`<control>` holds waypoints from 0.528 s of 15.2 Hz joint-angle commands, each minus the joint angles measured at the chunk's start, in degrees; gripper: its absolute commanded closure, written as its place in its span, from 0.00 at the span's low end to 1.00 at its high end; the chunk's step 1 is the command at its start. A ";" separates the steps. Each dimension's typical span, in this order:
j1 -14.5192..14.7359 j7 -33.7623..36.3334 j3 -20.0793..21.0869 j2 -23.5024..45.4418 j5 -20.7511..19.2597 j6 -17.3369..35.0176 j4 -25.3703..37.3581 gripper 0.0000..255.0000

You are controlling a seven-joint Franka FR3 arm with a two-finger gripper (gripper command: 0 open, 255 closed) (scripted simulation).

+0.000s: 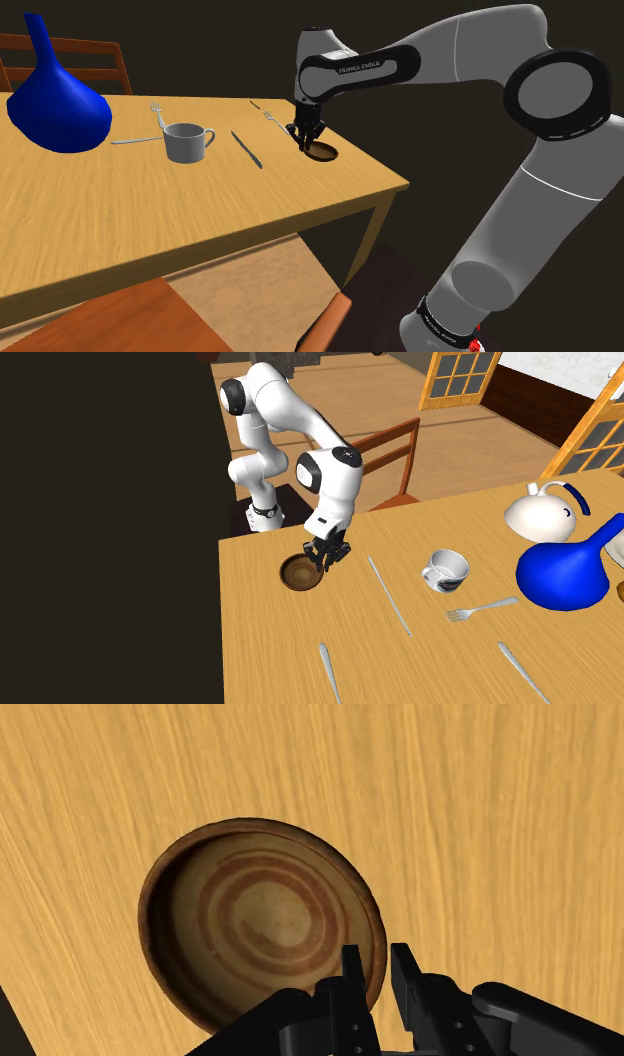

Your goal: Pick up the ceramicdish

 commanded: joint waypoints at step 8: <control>0.07 -1.18 0.08 -0.76 0.54 -6.27 5.58 1.00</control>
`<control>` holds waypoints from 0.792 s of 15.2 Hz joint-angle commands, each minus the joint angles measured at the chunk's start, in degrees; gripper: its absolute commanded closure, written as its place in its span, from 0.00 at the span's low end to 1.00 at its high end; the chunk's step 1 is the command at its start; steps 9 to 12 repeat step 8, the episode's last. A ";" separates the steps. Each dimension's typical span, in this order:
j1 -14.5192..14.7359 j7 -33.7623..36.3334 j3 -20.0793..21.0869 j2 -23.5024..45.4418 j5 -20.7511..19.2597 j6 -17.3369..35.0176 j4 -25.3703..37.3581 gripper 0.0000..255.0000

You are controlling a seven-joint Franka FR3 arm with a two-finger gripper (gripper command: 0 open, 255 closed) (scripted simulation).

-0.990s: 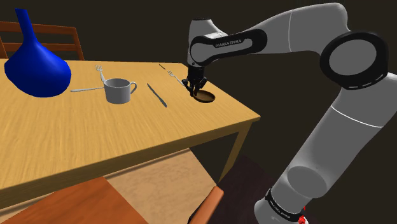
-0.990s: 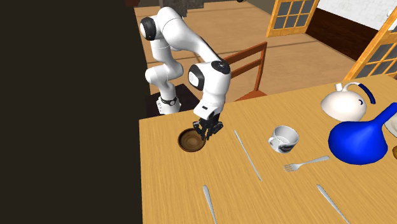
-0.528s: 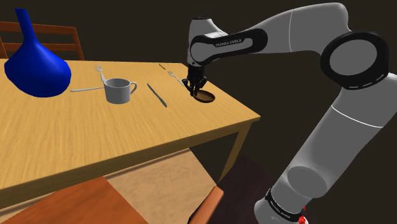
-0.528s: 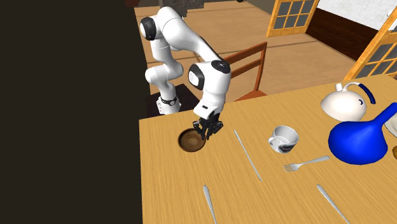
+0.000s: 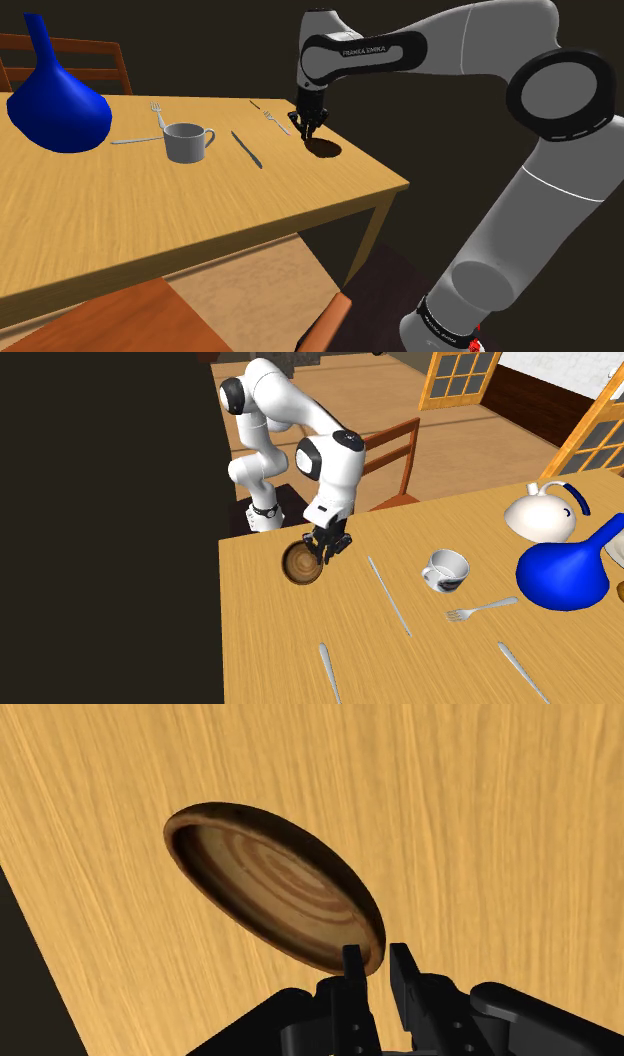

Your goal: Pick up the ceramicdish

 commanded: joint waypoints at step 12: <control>0.14 -0.80 0.15 -0.25 0.32 -5.53 5.32 1.00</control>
